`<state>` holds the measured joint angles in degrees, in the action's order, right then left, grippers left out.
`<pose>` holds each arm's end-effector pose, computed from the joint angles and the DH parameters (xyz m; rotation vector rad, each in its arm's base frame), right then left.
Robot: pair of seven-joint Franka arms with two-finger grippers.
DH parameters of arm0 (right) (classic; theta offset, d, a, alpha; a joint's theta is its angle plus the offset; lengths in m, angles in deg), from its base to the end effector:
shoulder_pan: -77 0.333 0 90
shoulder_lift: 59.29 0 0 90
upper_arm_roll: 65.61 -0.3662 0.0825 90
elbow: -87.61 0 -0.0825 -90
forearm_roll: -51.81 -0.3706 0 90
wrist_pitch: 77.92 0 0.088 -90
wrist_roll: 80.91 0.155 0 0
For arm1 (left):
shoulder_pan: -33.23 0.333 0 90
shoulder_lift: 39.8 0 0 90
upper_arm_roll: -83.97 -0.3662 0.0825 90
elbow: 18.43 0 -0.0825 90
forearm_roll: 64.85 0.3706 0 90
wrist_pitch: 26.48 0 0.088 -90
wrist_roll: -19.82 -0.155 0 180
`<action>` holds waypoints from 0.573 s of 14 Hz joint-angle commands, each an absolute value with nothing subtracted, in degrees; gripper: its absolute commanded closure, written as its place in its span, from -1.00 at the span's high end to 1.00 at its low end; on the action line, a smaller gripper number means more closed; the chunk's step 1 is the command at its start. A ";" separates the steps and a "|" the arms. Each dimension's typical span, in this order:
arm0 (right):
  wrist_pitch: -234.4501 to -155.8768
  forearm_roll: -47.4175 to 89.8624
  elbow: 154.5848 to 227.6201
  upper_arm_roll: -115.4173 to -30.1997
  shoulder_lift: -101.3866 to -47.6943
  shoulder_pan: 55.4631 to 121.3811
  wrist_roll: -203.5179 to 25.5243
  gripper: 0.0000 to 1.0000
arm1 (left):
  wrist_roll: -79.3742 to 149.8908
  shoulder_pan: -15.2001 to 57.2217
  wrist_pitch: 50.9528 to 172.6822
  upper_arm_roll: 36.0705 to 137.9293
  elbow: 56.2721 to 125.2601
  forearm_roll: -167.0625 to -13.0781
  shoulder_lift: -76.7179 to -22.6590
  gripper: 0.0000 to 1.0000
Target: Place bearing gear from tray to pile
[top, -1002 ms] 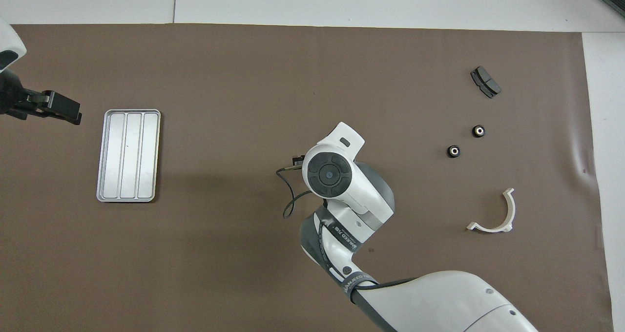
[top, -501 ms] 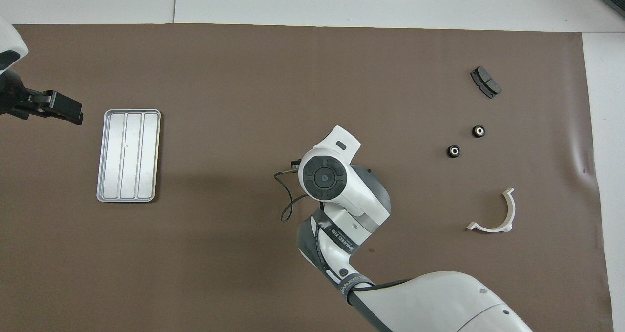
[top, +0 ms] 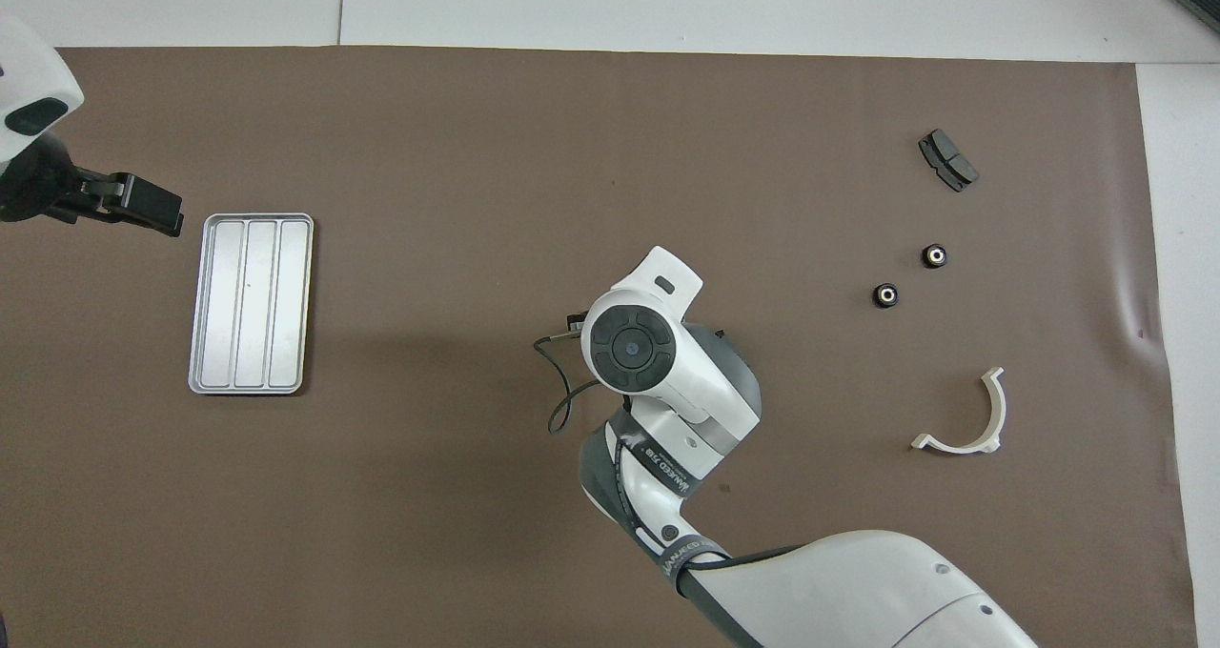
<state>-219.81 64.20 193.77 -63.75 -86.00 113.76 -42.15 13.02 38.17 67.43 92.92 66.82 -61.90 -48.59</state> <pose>0.5580 0.3845 0.2928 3.0839 0.1500 0.3429 0.5997 -0.0273 0.5843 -3.0999 0.2960 0.0017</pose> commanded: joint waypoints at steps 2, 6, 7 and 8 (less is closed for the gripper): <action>-219.60 64.82 194.14 -63.76 -86.09 113.65 -40.74 -0.16 | 13.05 37.89 69.06 92.23 69.81 -62.74 -46.22 1.00; -219.60 64.73 194.05 -63.76 -86.09 113.65 -40.74 -0.27 | 12.96 37.89 68.97 92.23 69.81 -62.74 -46.22 1.00; -219.60 64.82 194.05 -63.76 -86.09 113.65 -40.74 -0.46 | 12.96 37.89 69.06 92.23 69.90 -62.74 -46.13 1.00; -219.51 64.73 194.05 -63.85 -86.09 113.65 -40.74 -0.62 | 12.87 37.89 69.23 92.23 69.98 -62.74 -46.13 1.00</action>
<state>-219.84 64.20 193.67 -63.75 -85.99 113.87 -42.14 13.02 38.17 67.53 92.88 67.27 -61.90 -48.13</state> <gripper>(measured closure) 0.626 0.000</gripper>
